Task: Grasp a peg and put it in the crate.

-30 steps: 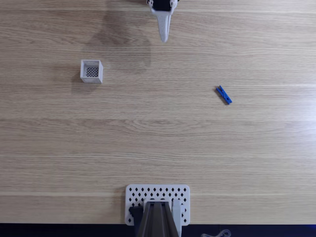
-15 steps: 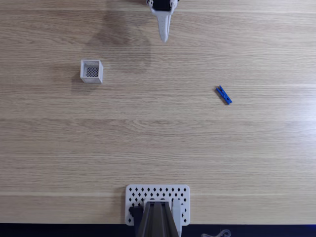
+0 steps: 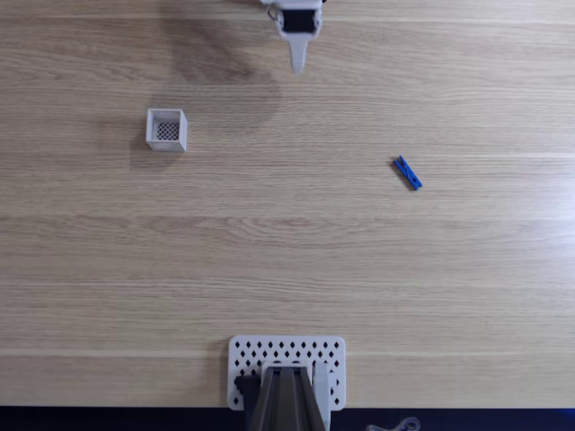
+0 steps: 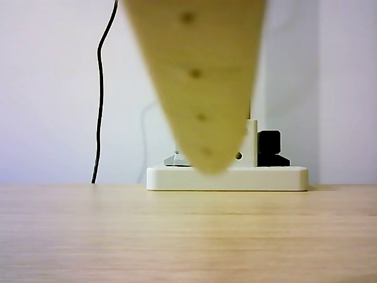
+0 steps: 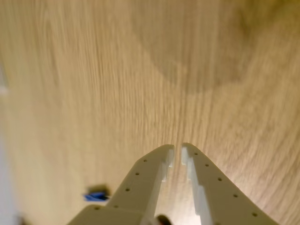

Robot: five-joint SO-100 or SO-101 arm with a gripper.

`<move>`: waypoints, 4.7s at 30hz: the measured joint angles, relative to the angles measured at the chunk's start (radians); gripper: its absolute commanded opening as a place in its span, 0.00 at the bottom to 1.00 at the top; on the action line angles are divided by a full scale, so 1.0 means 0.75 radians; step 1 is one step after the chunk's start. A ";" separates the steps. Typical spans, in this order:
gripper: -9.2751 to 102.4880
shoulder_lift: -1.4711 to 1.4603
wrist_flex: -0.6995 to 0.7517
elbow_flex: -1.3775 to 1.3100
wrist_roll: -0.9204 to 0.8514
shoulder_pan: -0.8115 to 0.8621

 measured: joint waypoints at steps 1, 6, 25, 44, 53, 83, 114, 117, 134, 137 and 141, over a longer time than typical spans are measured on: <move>0.08 -0.088 0.000 -0.063 -0.100 0.000; 0.08 -0.458 0.000 -0.319 -0.663 0.000; 0.08 -0.712 -0.020 -0.581 -2.491 -0.307; 0.24 -1.317 -0.297 -0.957 -2.326 -0.528; 0.28 -1.440 -0.305 -1.045 -2.334 -0.548; 0.23 -1.927 -0.323 -1.520 -2.326 -0.548; 0.08 -1.254 -1.481 -0.517 -2.006 0.119; 0.08 -1.170 -1.694 -0.360 -1.992 0.260; 0.08 -1.489 -2.158 -0.200 -1.982 0.820; 0.08 -1.542 -2.158 -0.239 -1.982 0.822; 0.09 -1.573 -2.158 -0.272 -1.982 0.826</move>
